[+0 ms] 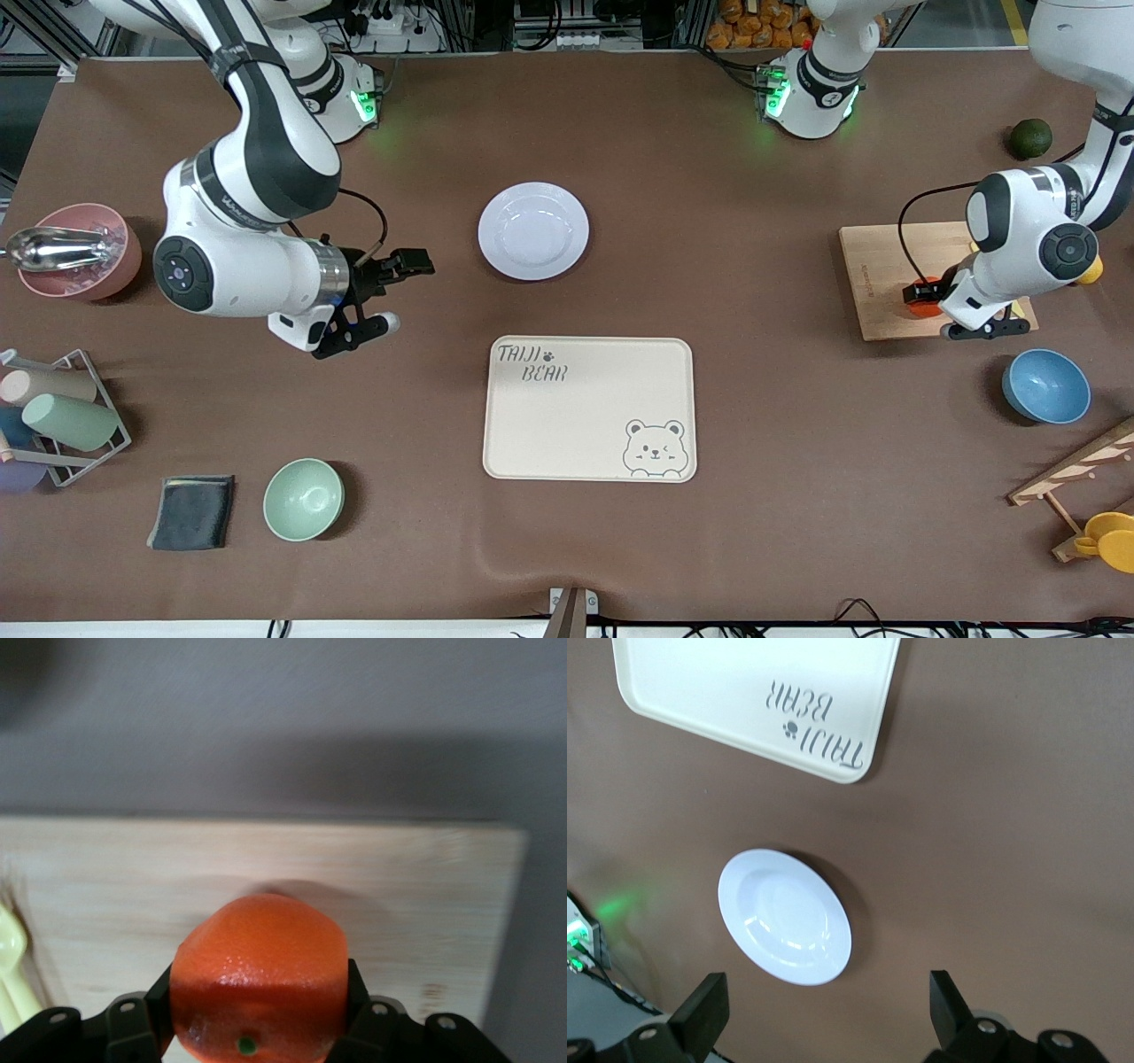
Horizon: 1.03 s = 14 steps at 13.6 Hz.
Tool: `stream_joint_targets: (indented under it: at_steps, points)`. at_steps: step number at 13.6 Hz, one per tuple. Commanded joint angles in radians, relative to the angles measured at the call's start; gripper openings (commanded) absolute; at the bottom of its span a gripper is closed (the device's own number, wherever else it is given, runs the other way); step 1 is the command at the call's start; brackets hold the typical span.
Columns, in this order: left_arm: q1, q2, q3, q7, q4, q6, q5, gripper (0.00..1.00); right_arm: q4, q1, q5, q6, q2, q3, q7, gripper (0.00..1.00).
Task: Place orange and plate with both arms
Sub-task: 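Carry the orange to the white plate while the right gripper approaches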
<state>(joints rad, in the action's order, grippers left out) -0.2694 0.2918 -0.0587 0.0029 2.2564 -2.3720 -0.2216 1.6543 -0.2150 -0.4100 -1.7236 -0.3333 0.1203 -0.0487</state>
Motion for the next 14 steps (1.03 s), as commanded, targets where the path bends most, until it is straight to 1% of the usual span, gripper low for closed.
stream_joint_targets:
  at_steps: [1,2,4,5,7,10,11,12,14]
  points:
    - [-0.005,-0.042,-0.099,0.002,-0.076,0.124,-0.009,0.07,-0.008,-0.015,-0.064,-0.048,-0.027,-0.005,0.007,1.0]
    - [-0.005,-0.042,-0.133,-0.004,-0.115,0.149,-0.002,0.06,-0.008,-0.023,-0.073,-0.077,-0.032,-0.005,0.007,1.0]
    - [-0.002,-0.042,-0.182,-0.007,-0.162,0.175,0.066,0.06,-0.008,-0.046,-0.073,-0.125,-0.044,-0.007,0.009,1.0]
    - [-0.002,-0.042,-0.225,-0.02,-0.185,0.178,0.093,0.06,-0.008,-0.059,-0.073,-0.145,-0.049,-0.007,0.009,1.0]
    - [0.001,-0.039,-0.291,-0.085,-0.257,0.224,0.097,0.06,-0.008,-0.061,-0.075,-0.152,-0.059,-0.007,0.009,1.0]
    - [0.016,-0.03,-0.449,-0.268,-0.366,0.321,0.087,0.06,-0.008,-0.063,-0.078,-0.162,-0.061,-0.007,0.009,1.0]
    - [0.05,-0.026,-0.476,-0.355,-0.398,0.358,0.087,0.06,-0.008,-0.063,-0.078,-0.163,-0.062,-0.007,0.009,1.0]
    - [0.109,-0.025,-0.484,-0.444,-0.418,0.373,0.087,0.06,-0.008,-0.061,-0.078,-0.163,-0.064,-0.007,0.009,1.0]
    - [0.237,-0.014,-0.484,-0.6,-0.419,0.375,0.091,0.07,-0.008,-0.063,-0.078,-0.163,-0.066,-0.007,0.009,1.0]
